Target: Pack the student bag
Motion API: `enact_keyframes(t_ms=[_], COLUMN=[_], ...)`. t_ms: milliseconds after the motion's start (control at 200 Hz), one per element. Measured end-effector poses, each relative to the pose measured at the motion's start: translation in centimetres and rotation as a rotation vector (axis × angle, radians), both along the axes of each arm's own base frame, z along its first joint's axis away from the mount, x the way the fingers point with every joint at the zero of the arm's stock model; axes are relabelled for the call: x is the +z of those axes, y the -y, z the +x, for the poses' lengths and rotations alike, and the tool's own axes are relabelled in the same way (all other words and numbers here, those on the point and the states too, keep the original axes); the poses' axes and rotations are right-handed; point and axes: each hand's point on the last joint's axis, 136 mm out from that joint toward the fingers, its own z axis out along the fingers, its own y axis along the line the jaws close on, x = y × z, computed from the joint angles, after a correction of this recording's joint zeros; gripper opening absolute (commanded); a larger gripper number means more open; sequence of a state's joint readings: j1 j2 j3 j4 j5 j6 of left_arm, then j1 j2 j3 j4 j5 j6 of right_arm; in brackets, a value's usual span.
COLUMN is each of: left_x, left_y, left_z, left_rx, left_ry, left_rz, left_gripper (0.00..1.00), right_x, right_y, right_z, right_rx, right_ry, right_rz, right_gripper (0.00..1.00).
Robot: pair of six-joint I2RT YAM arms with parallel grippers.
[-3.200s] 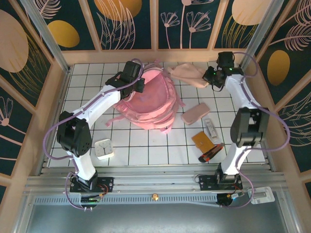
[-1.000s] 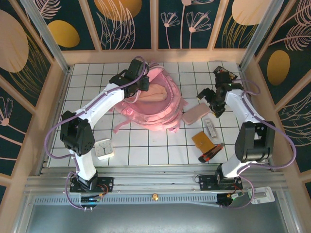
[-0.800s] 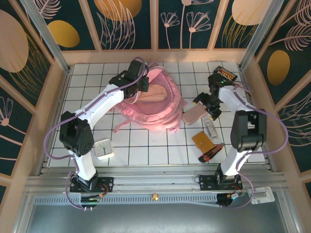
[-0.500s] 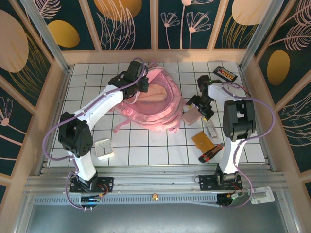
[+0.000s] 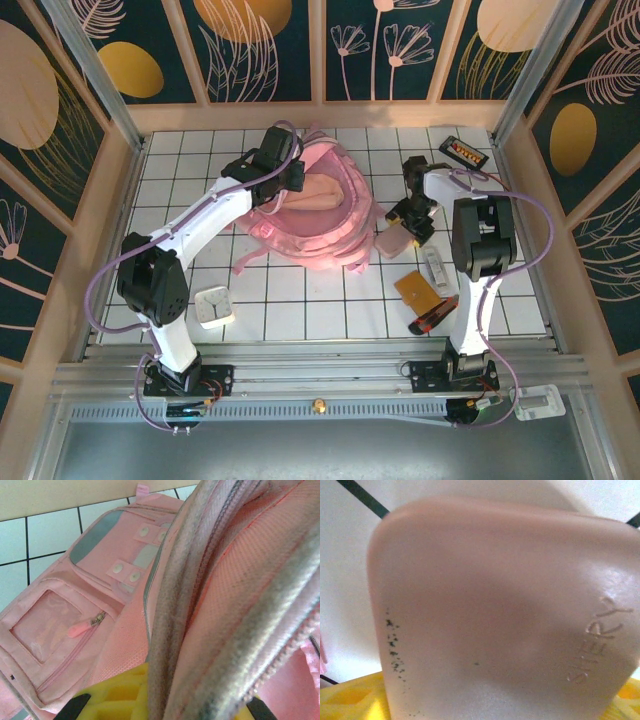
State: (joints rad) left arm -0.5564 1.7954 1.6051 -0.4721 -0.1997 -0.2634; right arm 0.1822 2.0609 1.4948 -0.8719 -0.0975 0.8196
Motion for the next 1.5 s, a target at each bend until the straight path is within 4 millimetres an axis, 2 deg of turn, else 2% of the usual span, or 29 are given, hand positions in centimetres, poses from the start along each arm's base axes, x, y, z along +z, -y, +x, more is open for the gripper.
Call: enact_keyframes(t_ms=[55, 260, 365, 470, 535, 600, 671, 741, 876, 951, 1026, 1111, 1216, 1371, 1501], left_x=[0.0, 0.1, 0.4, 0.7, 0.8, 0.8, 0.7, 0.8, 0.9, 0.9, 1.0, 1.0, 1.0, 1.3, 1.0], left_y=[0.0, 0.0, 0.0, 0.0, 0.0, 0.2, 0.4, 0.5, 0.6, 0.6, 0.6, 0.6, 0.6, 0.6, 0.7], left_z=[0.0, 0.0, 0.1, 0.1, 0.3, 0.3, 0.3, 0.3, 0.3, 0.3, 0.4, 0.3, 0.3, 0.4, 0.5], left_rx=[0.0, 0.0, 0.001, 0.0, -0.001, -0.007, -0.013, -0.02, -0.023, -0.023, -0.017, -0.018, -0.018, -0.013, -0.011], left_ry=[0.0, 0.001, 0.004, 0.004, 0.003, -0.002, -0.008, -0.01, -0.011, -0.013, -0.014, -0.017, -0.022, -0.018, -0.025], left_rz=[0.0, -0.001, -0.003, -0.005, -0.009, -0.012, -0.018, -0.024, -0.029, -0.033, -0.04, -0.046, -0.048, -0.054, -0.054], left_gripper=[0.0, 0.0, 0.0, 0.0, 0.0, 0.0, 0.0, 0.0, 0.0, 0.0, 0.0, 0.0, 0.0, 0.0, 0.0], right_x=[0.1, 1.8, 4.5, 9.0, 12.1, 14.8, 16.9, 17.9, 17.5, 16.1, 14.1, 11.8, 10.8, 11.6, 12.7], right_y=[0.1, 1.2, 2.2, 2.3, 1.6, 0.0, -2.6, -6.4, -14.4, -18.5, -21.0, -22.3, -22.9, -23.6, -23.1], right_z=[0.2, 1.7, 2.6, 4.0, 5.1, 5.9, 6.7, 7.3, 9.2, 10.3, 10.6, 10.3, 10.3, 10.1, 8.0], right_rx=[-0.003, -0.024, -0.024, -0.01, 0.006, 0.037, 0.086, 0.146, 0.271, 0.328, 0.362, 0.374, 0.372, 0.398, 0.445], right_ry=[0.007, 0.052, 0.107, 0.209, 0.291, 0.364, 0.424, 0.455, 0.469, 0.46, 0.428, 0.382, 0.36, 0.389, 0.414], right_rz=[0.001, 0.006, 0.004, 0.031, 0.069, 0.117, 0.18, 0.26, 0.4, 0.464, 0.502, 0.525, 0.552, 0.617, 0.682], right_gripper=[0.64, 0.62, 0.61, 0.58, 0.58, 0.58, 0.58, 0.57, 0.58, 0.58, 0.58, 0.66, 0.86, 0.94, 0.94])
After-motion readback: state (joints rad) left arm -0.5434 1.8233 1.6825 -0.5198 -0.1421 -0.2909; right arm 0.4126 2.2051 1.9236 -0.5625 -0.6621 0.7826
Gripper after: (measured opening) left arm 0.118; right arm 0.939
